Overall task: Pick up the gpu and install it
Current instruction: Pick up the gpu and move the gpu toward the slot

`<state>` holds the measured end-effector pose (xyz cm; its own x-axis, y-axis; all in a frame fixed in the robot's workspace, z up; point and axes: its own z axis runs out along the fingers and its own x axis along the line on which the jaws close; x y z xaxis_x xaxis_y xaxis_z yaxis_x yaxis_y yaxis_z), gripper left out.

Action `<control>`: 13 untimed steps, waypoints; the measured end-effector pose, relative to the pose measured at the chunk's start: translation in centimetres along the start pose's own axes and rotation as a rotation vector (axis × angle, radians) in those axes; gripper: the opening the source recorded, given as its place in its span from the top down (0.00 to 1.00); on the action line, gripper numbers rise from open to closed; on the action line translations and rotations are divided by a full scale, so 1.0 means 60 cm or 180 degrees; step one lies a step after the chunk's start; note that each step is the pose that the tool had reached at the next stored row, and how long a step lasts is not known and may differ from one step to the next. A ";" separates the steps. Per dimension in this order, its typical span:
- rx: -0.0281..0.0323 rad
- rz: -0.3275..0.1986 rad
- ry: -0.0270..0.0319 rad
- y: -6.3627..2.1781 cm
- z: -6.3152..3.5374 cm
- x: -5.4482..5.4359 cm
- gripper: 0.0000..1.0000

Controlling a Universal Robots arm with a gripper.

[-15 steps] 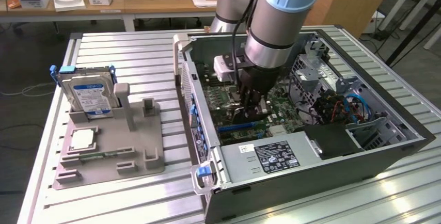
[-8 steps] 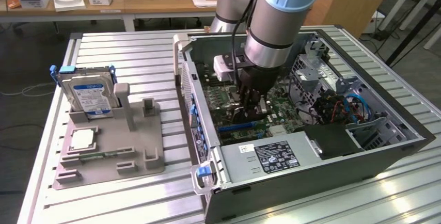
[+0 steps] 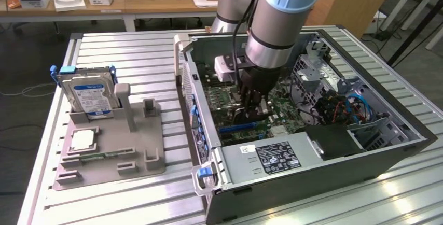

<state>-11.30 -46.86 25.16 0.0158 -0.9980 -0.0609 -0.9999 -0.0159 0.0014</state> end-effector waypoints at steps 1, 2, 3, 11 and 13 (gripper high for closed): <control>0.0000 0.0000 0.0000 0.000 0.001 0.000 0.73; 0.0000 0.0000 0.0001 0.000 0.002 0.000 0.73; 0.0000 0.0000 0.0001 0.000 0.003 0.000 0.73; 0.0000 0.0000 0.0001 0.003 0.009 0.001 0.73; -0.0001 0.0000 0.0001 0.003 0.010 0.001 0.73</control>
<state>-11.48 -46.87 24.58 0.0158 -0.9980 -0.0605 -0.9999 -0.0160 0.0017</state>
